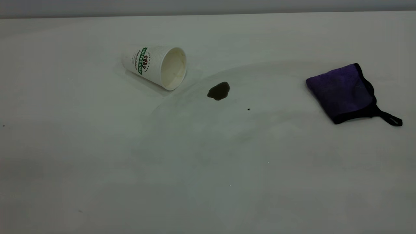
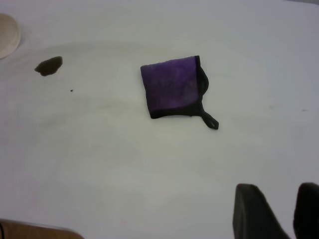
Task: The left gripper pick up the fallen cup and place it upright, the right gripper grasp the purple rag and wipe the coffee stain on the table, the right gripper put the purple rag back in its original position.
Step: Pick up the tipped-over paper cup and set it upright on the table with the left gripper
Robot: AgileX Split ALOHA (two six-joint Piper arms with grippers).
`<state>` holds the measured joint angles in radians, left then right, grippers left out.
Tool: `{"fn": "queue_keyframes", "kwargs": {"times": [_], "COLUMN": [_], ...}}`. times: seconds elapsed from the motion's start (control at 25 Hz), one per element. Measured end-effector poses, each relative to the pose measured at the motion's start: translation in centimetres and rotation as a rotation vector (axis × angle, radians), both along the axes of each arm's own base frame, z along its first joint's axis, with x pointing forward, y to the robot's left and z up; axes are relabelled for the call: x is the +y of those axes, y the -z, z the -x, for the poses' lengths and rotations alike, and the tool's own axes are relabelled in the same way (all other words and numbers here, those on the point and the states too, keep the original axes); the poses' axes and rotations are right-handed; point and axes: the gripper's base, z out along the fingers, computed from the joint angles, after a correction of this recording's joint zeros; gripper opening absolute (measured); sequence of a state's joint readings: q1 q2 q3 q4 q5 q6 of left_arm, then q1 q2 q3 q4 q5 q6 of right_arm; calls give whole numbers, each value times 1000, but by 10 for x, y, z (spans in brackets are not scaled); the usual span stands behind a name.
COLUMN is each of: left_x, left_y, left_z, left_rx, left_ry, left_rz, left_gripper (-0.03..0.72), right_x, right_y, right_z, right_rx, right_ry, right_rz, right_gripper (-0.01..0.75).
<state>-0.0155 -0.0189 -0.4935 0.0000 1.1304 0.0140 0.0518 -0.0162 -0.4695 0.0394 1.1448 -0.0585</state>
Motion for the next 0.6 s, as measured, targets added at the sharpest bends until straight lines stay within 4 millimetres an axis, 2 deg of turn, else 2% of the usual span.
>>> {"fn": "queue_keyframes", "kwargs": {"times": [0.16, 0.28, 0.44, 0.52, 0.6], "left_x": [0, 1, 2, 2, 4], "left_y": [-1, -10, -33, -42, -49], "left_z": [-1, -11, -41, -60, -81], "left_rx": [3, 39, 120, 159, 195], "left_ry": [0, -5, -21, -31, -37], "left_rz": [0, -10, -16, -24, -44], "left_gripper": [252, 252, 265, 301, 377], "right_x": [0, 0, 0, 0, 0], "right_y": [0, 0, 0, 0, 0], "right_z": [0, 0, 0, 0, 0], "right_rx": [0, 0, 0, 0, 0], "right_ry": [0, 0, 0, 0, 0], "right_rz": [0, 0, 0, 0, 0], "right_gripper": [238, 238, 238, 238, 238]}}
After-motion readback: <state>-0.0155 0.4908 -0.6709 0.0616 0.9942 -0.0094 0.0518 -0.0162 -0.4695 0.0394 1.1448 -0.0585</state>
